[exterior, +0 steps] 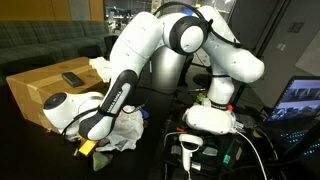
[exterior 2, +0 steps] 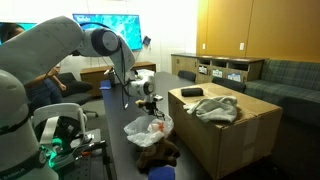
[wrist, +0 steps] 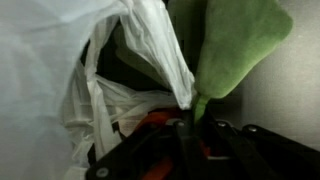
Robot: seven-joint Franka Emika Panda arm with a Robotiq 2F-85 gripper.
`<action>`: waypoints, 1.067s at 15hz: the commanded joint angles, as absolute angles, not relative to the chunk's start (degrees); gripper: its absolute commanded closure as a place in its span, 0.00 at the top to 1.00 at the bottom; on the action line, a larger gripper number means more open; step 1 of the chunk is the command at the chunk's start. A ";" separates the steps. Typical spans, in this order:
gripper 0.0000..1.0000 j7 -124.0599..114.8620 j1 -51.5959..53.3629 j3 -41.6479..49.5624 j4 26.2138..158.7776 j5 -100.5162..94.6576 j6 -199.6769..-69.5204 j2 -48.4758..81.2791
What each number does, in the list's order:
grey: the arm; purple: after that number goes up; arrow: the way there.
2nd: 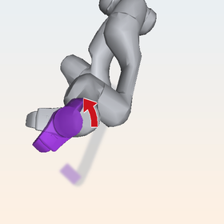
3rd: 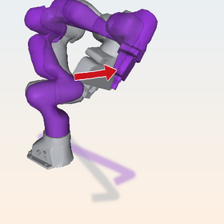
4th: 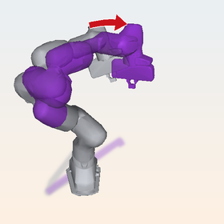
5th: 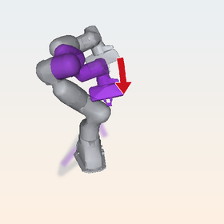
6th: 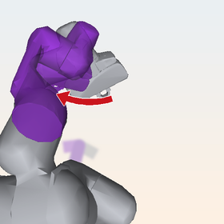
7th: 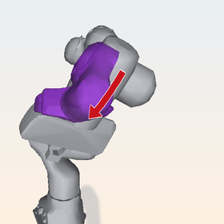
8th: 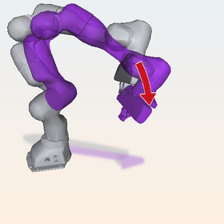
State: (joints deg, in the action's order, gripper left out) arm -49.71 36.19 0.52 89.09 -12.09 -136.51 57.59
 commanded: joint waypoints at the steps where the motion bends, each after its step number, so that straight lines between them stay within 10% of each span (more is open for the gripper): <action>1: 0.10 -48.11 37.00 0.36 89.84 -12.31 -137.53 55.94; 12: 0.11 -46.08 38.94 0.06 93.84 -11.50 -142.67 52.65; 13: 0.33 -45.84 38.72 -0.01 94.10 -11.36 -143.07 52.63; 16: 0.49 -45.95 39.14 0.43 95.63 -11.82 -144.60 51.58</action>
